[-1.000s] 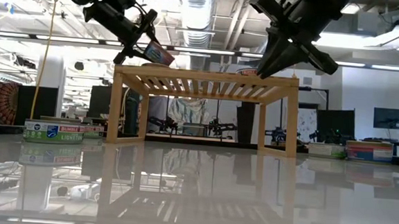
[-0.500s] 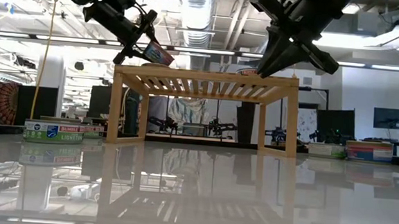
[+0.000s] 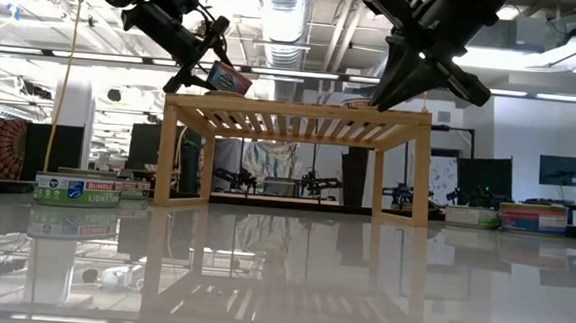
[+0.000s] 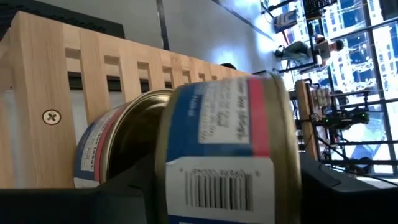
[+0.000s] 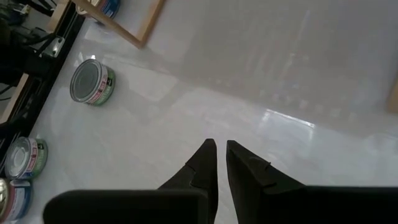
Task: Stack canned seafood by type on shelf
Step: Stack the blue-pink tuna can on top of the other blue-pink tuna can on the shelf
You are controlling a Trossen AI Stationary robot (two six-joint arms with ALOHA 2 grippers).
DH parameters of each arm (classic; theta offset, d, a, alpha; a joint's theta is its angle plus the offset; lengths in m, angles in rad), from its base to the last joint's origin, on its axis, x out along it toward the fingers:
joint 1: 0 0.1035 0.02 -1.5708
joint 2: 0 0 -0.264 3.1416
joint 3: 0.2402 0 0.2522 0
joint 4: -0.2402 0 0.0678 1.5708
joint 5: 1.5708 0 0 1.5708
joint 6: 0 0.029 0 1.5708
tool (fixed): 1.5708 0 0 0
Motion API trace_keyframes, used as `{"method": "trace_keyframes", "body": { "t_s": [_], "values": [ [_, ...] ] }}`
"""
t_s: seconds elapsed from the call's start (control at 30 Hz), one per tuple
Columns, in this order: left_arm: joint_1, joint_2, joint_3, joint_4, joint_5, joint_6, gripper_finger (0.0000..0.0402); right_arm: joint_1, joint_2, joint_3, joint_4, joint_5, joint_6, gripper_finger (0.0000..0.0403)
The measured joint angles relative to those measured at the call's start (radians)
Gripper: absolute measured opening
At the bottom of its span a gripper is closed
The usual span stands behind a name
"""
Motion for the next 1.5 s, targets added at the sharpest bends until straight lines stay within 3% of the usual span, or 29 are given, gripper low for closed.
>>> {"method": "trace_keyframes", "body": {
  "t_s": [0.2, 1.2, 1.5],
  "values": [
    [-0.003, 0.000, 0.000, 0.002, 0.002, -0.016, 0.0246, 0.000, 0.000, 0.000, 0.000, 0.000, -0.001, 0.0063],
    [-0.009, -0.005, 0.000, -0.021, 0.019, 0.119, 0.0245, 0.000, 0.000, 0.000, 0.000, 0.000, -0.008, 0.0063],
    [-0.009, -0.063, 0.000, 0.003, 0.019, 0.135, 0.0245, -0.001, 0.000, 0.000, 0.000, 0.000, -0.008, 0.0063]
  ]
}}
